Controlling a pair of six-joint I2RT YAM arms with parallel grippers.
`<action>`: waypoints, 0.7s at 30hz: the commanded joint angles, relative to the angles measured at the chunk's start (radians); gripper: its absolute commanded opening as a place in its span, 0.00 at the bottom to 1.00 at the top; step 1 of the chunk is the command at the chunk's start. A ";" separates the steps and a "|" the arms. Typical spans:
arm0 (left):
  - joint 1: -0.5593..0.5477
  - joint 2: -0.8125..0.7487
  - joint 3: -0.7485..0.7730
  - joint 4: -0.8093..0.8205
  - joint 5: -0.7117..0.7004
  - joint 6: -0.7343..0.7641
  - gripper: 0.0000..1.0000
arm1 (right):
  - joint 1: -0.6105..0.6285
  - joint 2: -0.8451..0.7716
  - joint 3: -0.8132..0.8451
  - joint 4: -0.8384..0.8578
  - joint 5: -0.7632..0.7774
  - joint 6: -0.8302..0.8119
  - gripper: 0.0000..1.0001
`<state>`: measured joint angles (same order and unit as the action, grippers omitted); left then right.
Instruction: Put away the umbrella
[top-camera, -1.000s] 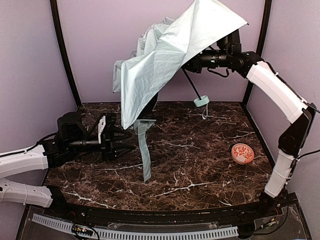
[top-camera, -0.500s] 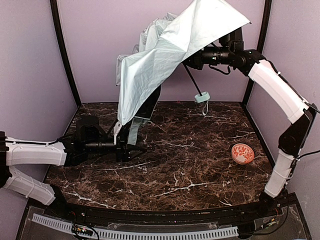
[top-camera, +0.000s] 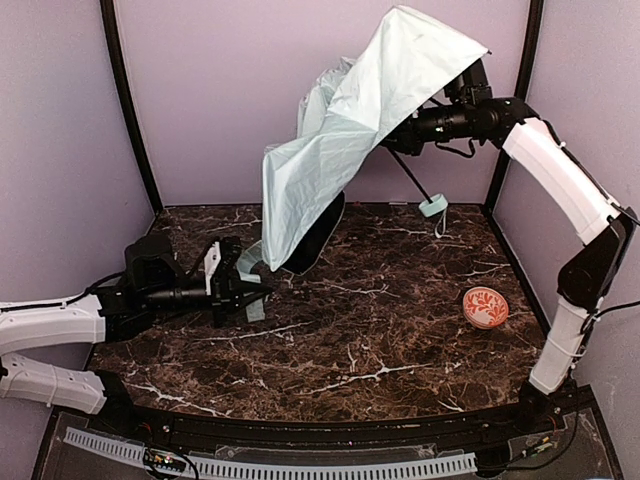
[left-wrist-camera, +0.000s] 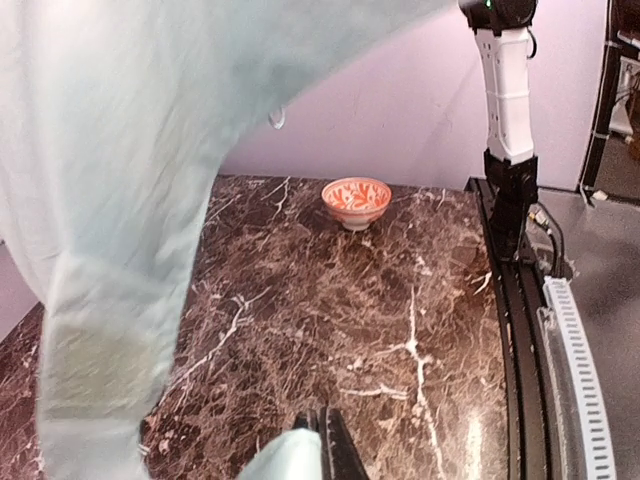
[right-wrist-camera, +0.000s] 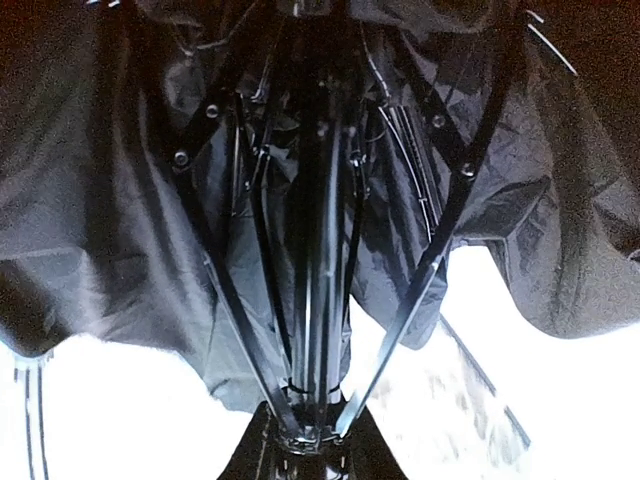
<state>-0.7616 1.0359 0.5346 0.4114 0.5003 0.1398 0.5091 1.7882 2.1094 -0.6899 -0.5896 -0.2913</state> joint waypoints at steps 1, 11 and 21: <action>-0.002 0.016 0.014 -0.154 -0.158 0.176 0.00 | 0.007 -0.021 0.161 -0.296 -0.016 -0.214 0.01; 0.094 0.279 0.232 -0.293 -0.091 0.506 0.00 | 0.110 -0.186 -0.054 -0.447 0.080 -0.388 0.00; 0.140 0.624 0.317 0.105 -0.222 0.711 0.00 | 0.163 -0.222 -0.143 -0.427 -0.060 -0.453 0.00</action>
<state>-0.6342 1.6001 0.7780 0.3588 0.2897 0.7547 0.6506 1.5776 1.9770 -1.1866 -0.5667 -0.7162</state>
